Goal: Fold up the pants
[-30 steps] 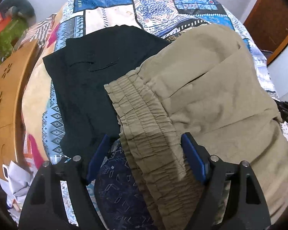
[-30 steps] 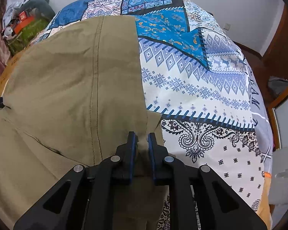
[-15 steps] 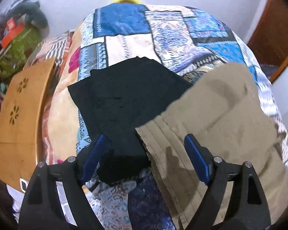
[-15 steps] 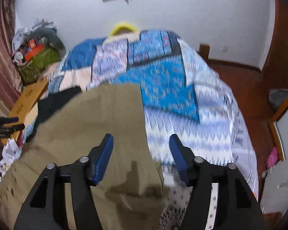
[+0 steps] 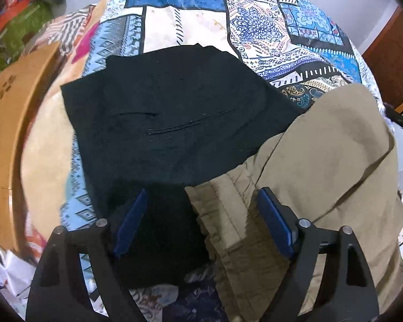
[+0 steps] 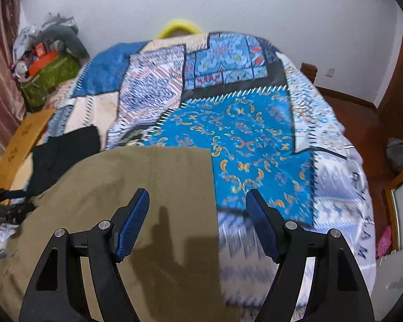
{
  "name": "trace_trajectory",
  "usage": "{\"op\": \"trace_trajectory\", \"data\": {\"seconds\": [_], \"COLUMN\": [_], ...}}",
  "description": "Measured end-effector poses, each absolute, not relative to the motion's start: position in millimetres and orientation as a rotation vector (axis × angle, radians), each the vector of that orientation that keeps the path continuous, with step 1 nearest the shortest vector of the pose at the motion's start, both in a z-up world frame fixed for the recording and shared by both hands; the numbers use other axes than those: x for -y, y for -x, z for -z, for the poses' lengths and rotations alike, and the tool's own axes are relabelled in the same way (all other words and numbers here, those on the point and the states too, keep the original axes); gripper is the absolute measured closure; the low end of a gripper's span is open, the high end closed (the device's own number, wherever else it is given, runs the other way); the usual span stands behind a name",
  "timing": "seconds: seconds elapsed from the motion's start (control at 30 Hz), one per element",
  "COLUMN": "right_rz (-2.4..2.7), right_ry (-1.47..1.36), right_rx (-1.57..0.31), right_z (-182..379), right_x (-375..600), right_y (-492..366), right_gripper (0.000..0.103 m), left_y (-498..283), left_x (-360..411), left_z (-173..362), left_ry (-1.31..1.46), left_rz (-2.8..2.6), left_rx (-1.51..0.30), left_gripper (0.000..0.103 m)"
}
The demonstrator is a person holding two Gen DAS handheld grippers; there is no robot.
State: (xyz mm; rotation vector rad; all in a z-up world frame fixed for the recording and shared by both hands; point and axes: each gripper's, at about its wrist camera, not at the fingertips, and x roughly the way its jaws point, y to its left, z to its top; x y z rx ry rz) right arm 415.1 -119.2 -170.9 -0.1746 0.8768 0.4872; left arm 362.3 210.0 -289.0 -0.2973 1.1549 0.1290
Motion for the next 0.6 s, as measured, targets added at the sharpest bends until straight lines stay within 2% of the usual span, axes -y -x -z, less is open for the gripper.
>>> {"op": "trace_trajectory", "data": {"seconds": [0.07, 0.13, 0.2, 0.23, 0.3, 0.33, 0.37, 0.5, 0.57, 0.6], "right_rz": [-0.483, -0.493, -0.476, -0.470, -0.465, -0.449, -0.443, -0.429, -0.424, -0.424], "right_ry": [0.161, 0.139, 0.117, 0.105, 0.100, 0.121, 0.142, 0.170, 0.167, 0.159], "right_rx": [-0.904, -0.928, -0.911, -0.907, -0.894, -0.886, -0.871, -0.834, -0.808, -0.791], "right_z": [181, 189, 191, 190, 190, 190, 190, 185, 176, 168], "right_x": [116, 112, 108, 106, 101, 98, 95, 94, 97, 99], "right_y": [-431, -442, -447, -447, -444, -441, -440, -431, -427, -424], "right_gripper": [0.034, 0.045, 0.045, 0.050, 0.071, 0.084, 0.088, 0.091, 0.091, 0.091], "left_y": [-364, -366, -368, -368, -368, -367, -367, -361, -359, -358], "left_x": [-213, -214, -213, -212, -209, -209, -210, -217, -218, -218], "left_z": [293, 296, 299, 299, 296, 295, 293, 282, 272, 264], "left_ry": [0.332, 0.358, 0.388, 0.385, 0.364, 0.351, 0.335, 0.344, 0.325, 0.306], "left_rz": [-0.095, -0.074, -0.049, -0.056, -0.072, -0.097, -0.127, -0.144, -0.153, -0.163], "left_rx": [-1.147, -1.144, -1.151, -1.148, -1.138, -1.136, -1.136, -1.103, -1.078, -1.062], "left_gripper": [0.032, 0.048, 0.057, 0.060, 0.066, 0.079, 0.081, 0.085, 0.090, 0.096]}}
